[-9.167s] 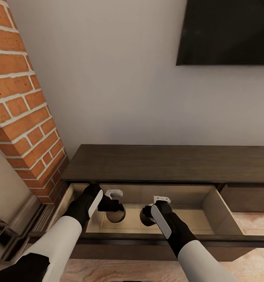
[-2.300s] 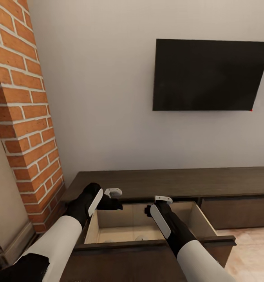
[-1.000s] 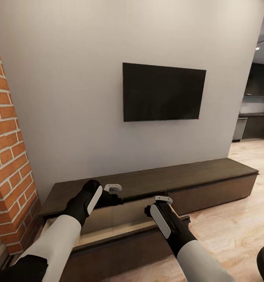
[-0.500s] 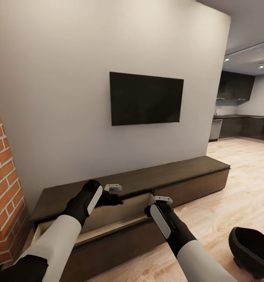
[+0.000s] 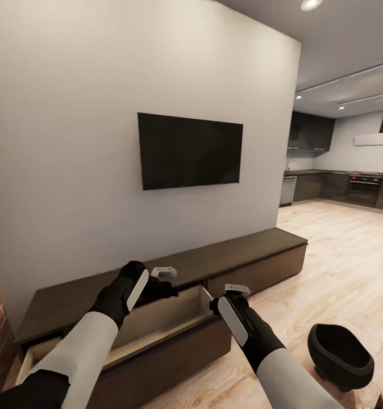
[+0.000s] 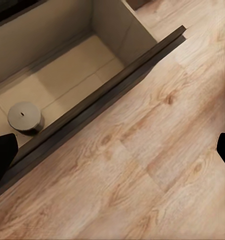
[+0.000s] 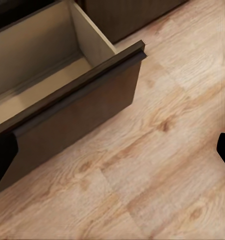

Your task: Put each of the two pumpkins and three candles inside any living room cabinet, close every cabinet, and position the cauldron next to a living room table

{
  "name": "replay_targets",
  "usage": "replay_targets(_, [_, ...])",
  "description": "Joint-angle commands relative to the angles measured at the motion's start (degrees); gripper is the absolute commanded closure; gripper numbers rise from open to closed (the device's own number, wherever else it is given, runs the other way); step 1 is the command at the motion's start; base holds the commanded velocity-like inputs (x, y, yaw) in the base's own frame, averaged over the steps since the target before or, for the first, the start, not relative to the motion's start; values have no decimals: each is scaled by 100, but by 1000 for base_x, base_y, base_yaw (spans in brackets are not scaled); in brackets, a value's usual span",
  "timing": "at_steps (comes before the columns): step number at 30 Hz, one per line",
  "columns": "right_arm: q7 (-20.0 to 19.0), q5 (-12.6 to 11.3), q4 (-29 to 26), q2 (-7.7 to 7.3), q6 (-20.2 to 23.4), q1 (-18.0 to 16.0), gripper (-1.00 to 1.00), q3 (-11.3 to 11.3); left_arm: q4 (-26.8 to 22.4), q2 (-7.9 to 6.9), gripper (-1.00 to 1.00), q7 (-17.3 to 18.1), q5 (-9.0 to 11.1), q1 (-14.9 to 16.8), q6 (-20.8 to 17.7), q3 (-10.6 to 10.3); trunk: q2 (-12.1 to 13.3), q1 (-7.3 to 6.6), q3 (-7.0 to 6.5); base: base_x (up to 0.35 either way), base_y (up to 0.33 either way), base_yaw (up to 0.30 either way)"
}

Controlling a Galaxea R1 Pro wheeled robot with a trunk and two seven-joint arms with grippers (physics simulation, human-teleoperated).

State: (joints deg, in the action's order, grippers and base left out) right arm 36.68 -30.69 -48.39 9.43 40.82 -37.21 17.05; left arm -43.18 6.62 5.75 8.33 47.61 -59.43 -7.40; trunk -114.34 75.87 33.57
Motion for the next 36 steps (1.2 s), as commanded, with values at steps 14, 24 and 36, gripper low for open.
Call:
replay_targets(14, [58,-60,-3,-9,5,-6,-100,18,-7,-4,-100,-4,56,3,-29,-5,239,-133,-194,0,0,-221])
replay_targets(24, [47,-60,4,-13,5,-6,-100,18,-7,0,-100,3,56,3,-25,-7,239,-133,-260,0,0,-222])
replay_targets(36, [41,-60,5,-20,5,-6,-100,9,-7,6,-100,5,54,3,-24,-7,239,-133,-339,0,-46,-225])
